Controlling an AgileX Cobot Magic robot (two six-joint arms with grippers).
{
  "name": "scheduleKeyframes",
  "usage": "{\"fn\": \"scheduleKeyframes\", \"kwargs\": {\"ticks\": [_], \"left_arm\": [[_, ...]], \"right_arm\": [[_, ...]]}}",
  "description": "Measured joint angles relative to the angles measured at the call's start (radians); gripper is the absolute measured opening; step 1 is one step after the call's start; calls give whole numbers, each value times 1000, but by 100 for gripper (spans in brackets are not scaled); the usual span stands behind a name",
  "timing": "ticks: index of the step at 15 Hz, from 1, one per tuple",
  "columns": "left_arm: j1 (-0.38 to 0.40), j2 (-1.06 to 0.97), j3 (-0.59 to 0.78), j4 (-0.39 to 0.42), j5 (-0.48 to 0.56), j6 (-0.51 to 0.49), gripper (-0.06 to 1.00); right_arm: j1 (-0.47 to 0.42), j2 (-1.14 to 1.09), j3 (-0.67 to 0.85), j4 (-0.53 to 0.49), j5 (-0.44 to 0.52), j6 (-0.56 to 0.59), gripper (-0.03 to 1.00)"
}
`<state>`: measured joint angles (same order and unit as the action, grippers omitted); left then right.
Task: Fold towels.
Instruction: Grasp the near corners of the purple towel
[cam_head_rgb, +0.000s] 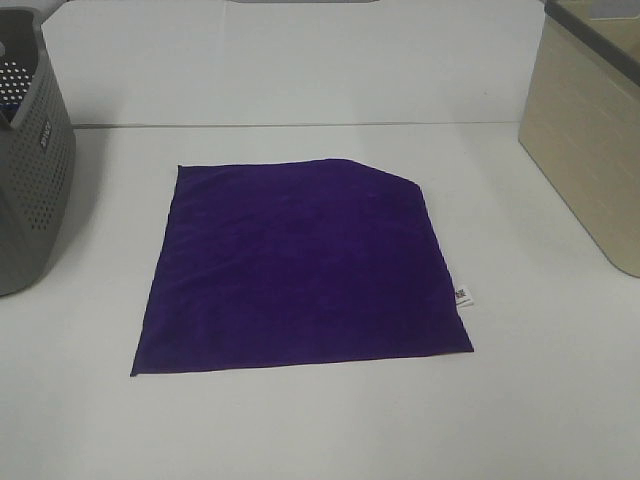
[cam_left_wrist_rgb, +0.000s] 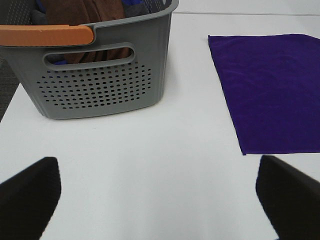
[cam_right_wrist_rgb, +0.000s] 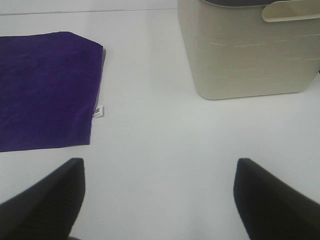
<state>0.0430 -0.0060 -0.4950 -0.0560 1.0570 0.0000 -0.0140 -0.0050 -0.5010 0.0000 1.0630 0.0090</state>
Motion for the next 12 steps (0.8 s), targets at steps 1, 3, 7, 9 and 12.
{"fn": "scheduleKeyframes", "kwargs": {"ticks": [1,3,7,9,12], "left_arm": [[0,0,0,0,0,0,99],[0,0,0,0,0,0,99],[0,0,0,0,0,0,99],[0,0,0,0,0,0,99],[0,0,0,0,0,0,99]], "right_arm": [[0,0,0,0,0,0,80],[0,0,0,0,0,0,80],[0,0,0,0,0,0,80],[0,0,0,0,0,0,80],[0,0,0,0,0,0,80]]}}
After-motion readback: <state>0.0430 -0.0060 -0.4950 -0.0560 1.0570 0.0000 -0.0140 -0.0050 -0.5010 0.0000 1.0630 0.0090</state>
